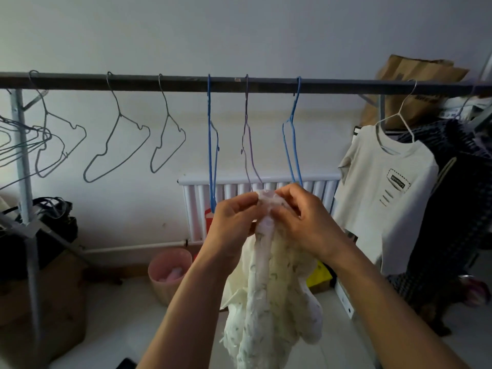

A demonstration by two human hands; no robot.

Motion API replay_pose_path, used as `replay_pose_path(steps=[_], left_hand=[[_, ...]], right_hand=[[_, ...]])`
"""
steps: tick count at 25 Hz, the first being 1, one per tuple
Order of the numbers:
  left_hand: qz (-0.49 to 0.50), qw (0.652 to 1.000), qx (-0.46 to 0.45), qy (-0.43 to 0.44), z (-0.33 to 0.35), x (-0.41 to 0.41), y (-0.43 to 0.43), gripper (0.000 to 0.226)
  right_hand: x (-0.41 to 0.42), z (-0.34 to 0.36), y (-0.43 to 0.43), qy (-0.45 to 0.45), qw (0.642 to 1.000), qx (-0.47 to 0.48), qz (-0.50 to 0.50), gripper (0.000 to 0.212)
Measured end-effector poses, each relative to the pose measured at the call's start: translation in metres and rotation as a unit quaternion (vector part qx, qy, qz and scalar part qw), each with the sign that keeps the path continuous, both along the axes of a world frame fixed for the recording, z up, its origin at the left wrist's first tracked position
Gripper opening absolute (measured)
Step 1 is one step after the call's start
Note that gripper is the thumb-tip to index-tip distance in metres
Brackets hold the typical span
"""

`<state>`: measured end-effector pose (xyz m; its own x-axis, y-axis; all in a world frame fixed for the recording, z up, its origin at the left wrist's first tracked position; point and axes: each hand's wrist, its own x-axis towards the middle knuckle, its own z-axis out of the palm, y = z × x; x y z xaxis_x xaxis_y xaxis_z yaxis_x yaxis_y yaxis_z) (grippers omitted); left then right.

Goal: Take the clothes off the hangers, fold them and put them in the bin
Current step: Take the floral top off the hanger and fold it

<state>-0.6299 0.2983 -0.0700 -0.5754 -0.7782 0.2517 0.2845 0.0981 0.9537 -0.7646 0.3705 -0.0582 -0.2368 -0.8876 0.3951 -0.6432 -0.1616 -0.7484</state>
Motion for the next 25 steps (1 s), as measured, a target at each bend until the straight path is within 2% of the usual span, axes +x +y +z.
replay_pose_path(steps=[2, 5, 7, 8, 10, 11, 12, 15, 17, 19, 21, 23, 25], left_hand=[[0.001, 1.0, 0.004, 0.008, -0.001, 0.003, 0.002, 0.034], [0.028, 0.999, -0.026, -0.032, -0.019, 0.01, -0.003, 0.024], [0.073, 0.978, -0.108, -0.165, -0.048, 0.015, -0.016, 0.038], [0.095, 0.95, -0.165, -0.247, -0.061, 0.017, -0.021, 0.041], [0.093, 0.907, -0.239, -0.333, -0.08, 0.022, -0.026, 0.029], [0.078, 0.909, -0.233, -0.337, -0.084, 0.023, -0.024, 0.021], [0.068, 0.918, -0.216, -0.327, -0.086, 0.024, -0.024, 0.022], [0.099, 0.962, -0.114, -0.226, -0.086, 0.033, -0.036, 0.026], [0.107, 0.982, -0.061, -0.144, -0.072, 0.044, -0.043, 0.018], [0.097, 0.988, -0.056, -0.111, -0.053, 0.056, -0.047, 0.013], [0.088, 0.98, -0.111, -0.144, -0.031, 0.063, -0.046, 0.006], [0.056, 0.965, -0.165, -0.195, -0.011, 0.067, -0.044, 0.004], [-0.032, 0.962, -0.159, -0.218, 0.004, 0.074, -0.048, 0.019]], right_hand=[[0.002, 0.002, 0.0, 0.077, 0.996, -0.029, -0.04, 0.013], [0.004, 0.013, 0.006, 0.137, 0.986, -0.072, -0.058, 0.018], [0.005, 0.023, 0.014, 0.142, 0.986, -0.077, -0.044, 0.019], [0.006, 0.03, 0.02, 0.132, 0.987, -0.081, -0.029, 0.019], [0.005, 0.047, 0.036, 0.09, 0.991, -0.099, 0.012, 0.02], [0.002, 0.055, 0.043, 0.072, 0.991, -0.109, 0.028, 0.021], [-0.004, 0.062, 0.05, 0.064, 0.991, -0.115, 0.033, 0.022], [-0.026, 0.073, 0.068, 0.07, 0.991, -0.109, 0.015, 0.02], [-0.043, 0.075, 0.082, 0.054, 0.997, -0.053, 0.007, 0.019], [-0.058, 0.071, 0.094, 0.073, 0.996, 0.056, 0.003, 0.031], [-0.068, 0.062, 0.098, 0.098, 0.99, 0.098, -0.021, 0.032], [-0.072, 0.054, 0.094, 0.056, 0.996, 0.055, -0.035, 0.016], [-0.081, 0.047, 0.091, 0.032, 0.998, 0.016, -0.06, 0.019]])
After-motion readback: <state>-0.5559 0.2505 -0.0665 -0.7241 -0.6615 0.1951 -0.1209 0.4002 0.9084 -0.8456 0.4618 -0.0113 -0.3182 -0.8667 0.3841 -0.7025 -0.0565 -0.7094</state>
